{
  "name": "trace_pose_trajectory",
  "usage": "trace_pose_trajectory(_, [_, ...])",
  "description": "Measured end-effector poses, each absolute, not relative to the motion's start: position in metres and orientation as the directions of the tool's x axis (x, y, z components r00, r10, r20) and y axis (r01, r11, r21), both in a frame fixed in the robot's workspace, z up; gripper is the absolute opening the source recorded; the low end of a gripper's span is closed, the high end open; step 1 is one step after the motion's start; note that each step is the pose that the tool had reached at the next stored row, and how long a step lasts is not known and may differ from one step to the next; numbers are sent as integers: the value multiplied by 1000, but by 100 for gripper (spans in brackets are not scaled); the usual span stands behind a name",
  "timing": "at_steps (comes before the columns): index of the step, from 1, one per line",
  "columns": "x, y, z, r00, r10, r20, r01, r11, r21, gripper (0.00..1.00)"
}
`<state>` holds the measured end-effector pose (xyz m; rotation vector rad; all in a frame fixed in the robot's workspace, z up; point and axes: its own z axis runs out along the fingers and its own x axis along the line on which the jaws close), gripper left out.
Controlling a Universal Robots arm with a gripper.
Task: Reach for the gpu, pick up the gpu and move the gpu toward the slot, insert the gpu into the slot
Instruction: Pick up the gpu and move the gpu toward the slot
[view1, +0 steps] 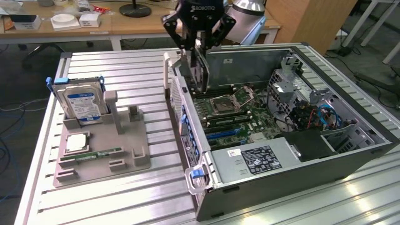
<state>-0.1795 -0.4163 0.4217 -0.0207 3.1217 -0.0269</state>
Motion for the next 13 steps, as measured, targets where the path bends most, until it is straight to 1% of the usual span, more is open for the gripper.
trace_pose_trajectory(13, [-120,-416,416,-1000,-14,-20,-13,1000,-17,26])
